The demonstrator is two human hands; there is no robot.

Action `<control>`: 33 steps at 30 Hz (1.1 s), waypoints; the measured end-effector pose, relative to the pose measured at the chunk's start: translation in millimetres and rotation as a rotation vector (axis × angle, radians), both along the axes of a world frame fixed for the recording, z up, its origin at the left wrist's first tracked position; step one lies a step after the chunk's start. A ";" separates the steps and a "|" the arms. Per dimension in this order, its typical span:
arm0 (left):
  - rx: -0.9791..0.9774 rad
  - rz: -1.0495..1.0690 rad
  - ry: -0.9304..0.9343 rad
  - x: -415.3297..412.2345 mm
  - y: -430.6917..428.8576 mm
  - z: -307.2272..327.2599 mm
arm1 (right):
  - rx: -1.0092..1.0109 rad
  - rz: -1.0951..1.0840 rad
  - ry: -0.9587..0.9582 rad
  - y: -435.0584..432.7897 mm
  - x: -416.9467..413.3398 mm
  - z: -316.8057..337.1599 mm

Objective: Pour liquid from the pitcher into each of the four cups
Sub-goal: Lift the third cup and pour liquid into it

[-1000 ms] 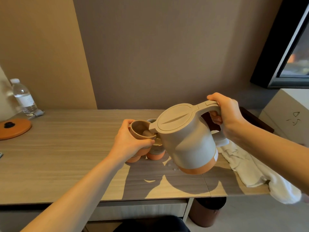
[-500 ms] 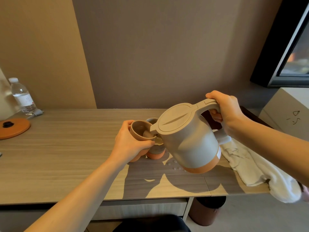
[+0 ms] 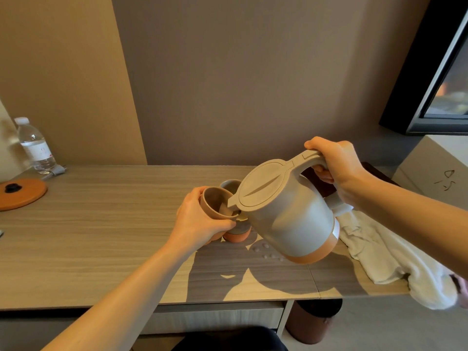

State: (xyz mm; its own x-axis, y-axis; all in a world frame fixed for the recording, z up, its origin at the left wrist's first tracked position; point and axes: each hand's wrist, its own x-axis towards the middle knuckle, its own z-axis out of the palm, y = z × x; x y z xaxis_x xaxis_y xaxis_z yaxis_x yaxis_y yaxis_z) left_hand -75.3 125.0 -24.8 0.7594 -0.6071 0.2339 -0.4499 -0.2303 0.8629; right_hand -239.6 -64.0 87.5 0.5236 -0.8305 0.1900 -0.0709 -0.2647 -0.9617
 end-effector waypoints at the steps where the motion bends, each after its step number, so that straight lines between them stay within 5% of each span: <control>1: 0.000 -0.001 -0.004 0.2 0.0 -0.2 | -0.003 0.005 0.004 0.0 0.4 0.2; 33: 0.018 -0.020 0.001 -3.4 -1.0 -1.6 | -0.130 0.019 0.082 9.6 10.7 17.6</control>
State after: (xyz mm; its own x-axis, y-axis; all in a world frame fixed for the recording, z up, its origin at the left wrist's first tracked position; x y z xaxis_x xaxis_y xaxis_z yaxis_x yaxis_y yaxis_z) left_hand -78.8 124.1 -26.4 0.7472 -0.6263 0.2222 -0.4540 -0.2371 0.8589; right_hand -229.0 -54.4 105.1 0.5569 -0.7916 0.2515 -0.1415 -0.3888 -0.9104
